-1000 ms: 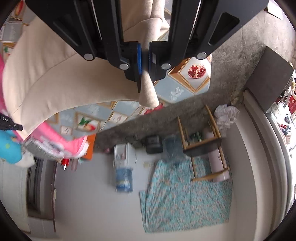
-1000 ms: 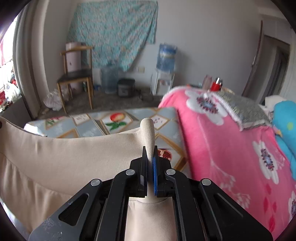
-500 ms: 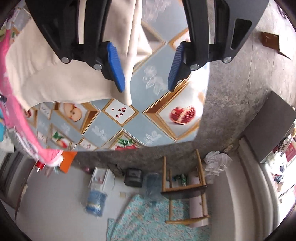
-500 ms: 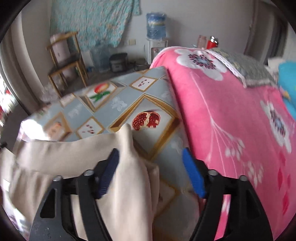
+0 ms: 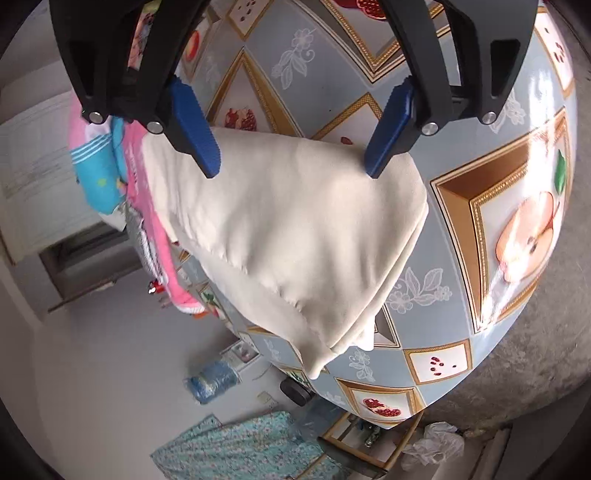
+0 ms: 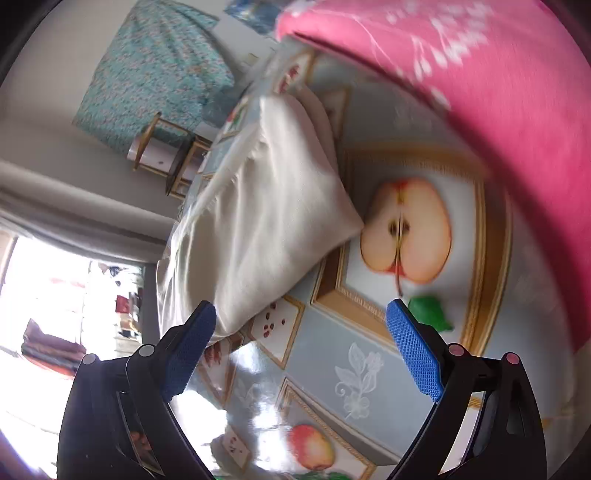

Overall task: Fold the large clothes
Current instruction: 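Lift the jacket with both grippers and fold it over onto itself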

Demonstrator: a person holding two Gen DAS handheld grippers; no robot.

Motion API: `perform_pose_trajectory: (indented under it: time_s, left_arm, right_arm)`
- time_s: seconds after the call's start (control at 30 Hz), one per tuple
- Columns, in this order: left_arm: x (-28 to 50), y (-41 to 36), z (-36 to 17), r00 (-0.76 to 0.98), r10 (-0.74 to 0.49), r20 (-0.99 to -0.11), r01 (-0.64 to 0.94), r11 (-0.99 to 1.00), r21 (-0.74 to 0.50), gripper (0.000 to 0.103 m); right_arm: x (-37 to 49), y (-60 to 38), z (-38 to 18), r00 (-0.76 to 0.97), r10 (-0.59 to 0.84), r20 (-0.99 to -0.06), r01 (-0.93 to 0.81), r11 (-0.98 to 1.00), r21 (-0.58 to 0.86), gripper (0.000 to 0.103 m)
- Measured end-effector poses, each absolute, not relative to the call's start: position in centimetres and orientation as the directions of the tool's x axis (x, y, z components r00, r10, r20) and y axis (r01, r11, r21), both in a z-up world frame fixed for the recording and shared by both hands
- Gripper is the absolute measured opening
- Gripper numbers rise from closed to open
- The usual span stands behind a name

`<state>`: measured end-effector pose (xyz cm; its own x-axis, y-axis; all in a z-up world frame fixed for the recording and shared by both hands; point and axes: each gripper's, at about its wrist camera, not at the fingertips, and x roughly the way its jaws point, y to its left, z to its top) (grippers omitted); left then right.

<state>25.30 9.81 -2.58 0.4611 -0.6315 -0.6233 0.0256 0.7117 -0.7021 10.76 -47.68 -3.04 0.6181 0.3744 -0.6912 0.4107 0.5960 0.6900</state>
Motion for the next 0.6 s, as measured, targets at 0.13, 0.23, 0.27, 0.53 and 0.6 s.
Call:
perform_pose_trajectory:
  time_s: [0.13,0.23,0.27,0.53,0.6]
  left_arm:
    - [24.7,11.6,-3.0,0.498,-0.659,-0.564,-0.087,0.609,-0.789,0.079]
    - [23.3,12.6,-2.7,0.524,-0.646,-0.555,-0.112,0.594,-0.797,0.079]
    - [22.8,12.8,-2.8,0.524,-0.644,-0.557,-0.119,0.593,-0.797,0.079]
    - [22.7,12.0,-6.0,0.541,-0.707,-0.455,-0.188,0.426,-0.885,0.079]
    - [23.1,12.4,-6.6,0.560,-0.700,-0.442,-0.208,0.398,-0.894,0.079]
  right_arm:
    - [11.6,-47.0,-3.7,0.628,0.368,-0.686,0.448,0.550,0.705,0.090]
    - [11.9,-46.8,-3.8,0.643,0.366,-0.673,0.463,0.514,0.722,0.090]
    - [12.0,-46.9,-3.8,0.646,0.362,-0.672,0.470,0.505,0.724,0.090]
    - [13.2,-47.2,-4.3,0.664,0.350,-0.660,0.477,0.482,0.735,0.090]
    - [13.3,-47.2,-4.3,0.674,0.339,-0.656,0.477,0.478,0.737,0.090]
